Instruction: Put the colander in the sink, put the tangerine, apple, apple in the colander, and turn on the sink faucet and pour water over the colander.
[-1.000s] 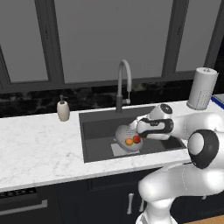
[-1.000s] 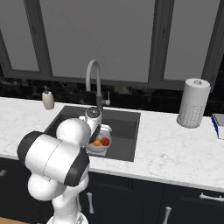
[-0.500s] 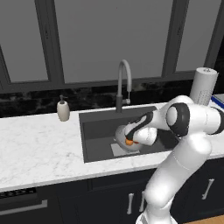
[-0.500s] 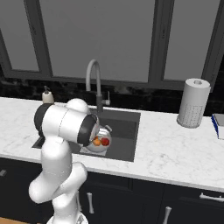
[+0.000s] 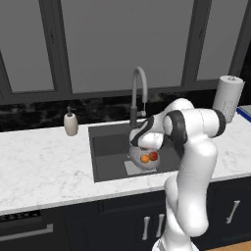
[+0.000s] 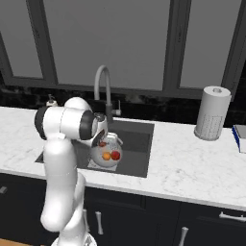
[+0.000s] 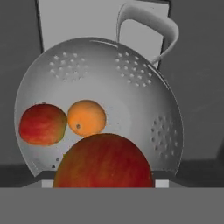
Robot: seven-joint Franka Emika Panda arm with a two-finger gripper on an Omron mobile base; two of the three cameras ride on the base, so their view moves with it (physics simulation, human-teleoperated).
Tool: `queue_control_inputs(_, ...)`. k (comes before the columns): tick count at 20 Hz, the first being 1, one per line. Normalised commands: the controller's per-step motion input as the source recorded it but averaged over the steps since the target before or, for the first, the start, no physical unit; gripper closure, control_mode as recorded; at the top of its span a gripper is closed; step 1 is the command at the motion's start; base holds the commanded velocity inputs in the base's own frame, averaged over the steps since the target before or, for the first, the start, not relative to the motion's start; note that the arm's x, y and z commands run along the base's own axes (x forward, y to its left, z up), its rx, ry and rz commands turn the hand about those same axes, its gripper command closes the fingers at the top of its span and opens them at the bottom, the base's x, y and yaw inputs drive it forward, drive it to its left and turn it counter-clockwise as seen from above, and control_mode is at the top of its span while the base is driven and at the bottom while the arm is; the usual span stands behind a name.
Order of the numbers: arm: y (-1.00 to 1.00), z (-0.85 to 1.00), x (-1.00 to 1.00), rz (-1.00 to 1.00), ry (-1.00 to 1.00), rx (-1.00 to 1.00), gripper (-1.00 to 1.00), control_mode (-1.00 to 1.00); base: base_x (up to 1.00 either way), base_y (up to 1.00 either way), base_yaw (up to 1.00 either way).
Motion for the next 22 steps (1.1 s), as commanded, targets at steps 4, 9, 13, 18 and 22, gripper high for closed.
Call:
queue_control_inputs(4,-0.01,-0.99,0.14,0.09,-0.03,0.02,1.00,-1.00,0.00,0.00,0.00)
queue_control_inputs(9,-0.47,-1.00,-0.13,0.13,-0.13,0.29,1.00,-1.00,0.00,0.00,0.00)
queue_control_inputs(13,-0.13,-1.00,-0.05,0.04,-0.25,0.24,1.00,-1.00,0.00,0.00,0.00)
queue_control_inputs(18,0.27,-0.84,0.00,0.02,-0.13,0.04,1.00,-1.00,0.00,0.00,0.00)
queue_control_inputs(22,0.73,-0.97,0.04,0.08,0.30,-0.21,1.00,-1.00,0.00,0.00,0.00)
